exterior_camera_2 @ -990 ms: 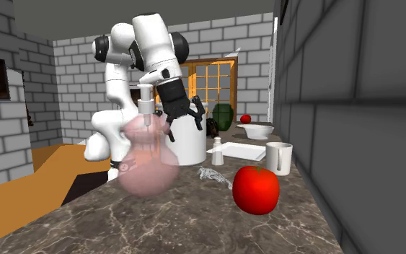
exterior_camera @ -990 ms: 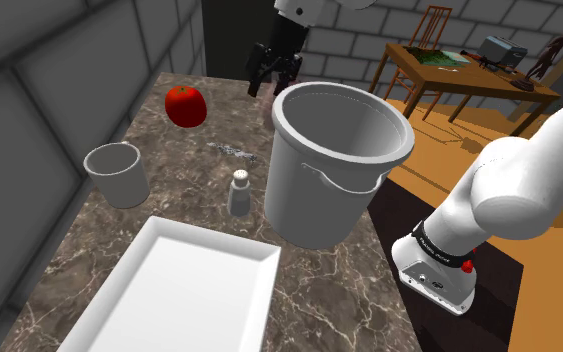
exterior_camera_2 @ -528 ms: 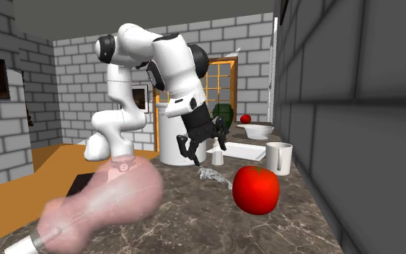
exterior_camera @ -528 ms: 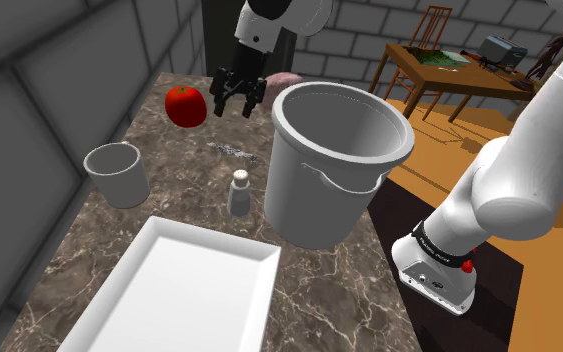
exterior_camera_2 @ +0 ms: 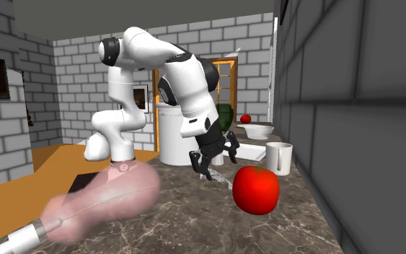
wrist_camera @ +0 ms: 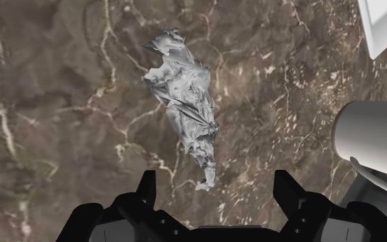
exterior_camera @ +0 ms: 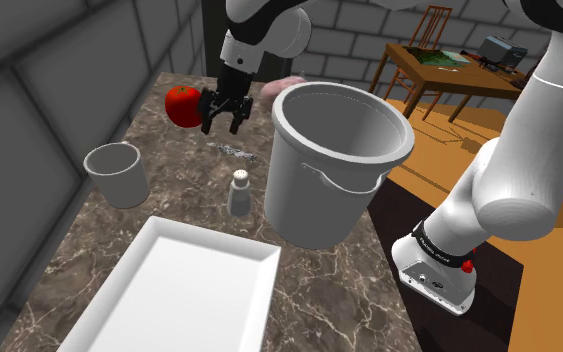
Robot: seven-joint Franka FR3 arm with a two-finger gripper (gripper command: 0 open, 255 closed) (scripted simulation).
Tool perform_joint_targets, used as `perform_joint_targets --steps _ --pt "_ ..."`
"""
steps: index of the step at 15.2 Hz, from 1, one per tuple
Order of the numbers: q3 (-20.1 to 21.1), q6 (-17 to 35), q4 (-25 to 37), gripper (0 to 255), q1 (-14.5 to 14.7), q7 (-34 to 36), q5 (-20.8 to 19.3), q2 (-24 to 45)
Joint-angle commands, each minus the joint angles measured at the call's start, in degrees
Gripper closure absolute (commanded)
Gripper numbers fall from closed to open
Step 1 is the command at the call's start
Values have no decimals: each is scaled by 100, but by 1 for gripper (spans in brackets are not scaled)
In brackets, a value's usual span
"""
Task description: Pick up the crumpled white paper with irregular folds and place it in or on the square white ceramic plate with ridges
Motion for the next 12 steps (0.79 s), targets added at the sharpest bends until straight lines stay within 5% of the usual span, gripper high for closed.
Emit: perform_joint_targets --steps 1,9,10,12 --pt "21 110 -37 0 26 -12 25 62" --pt "21 109 -36 0 26 -12 25 62" --pt "21 109 -36 255 26 -12 25 62" --pt "21 109 -36 255 26 -12 25 62"
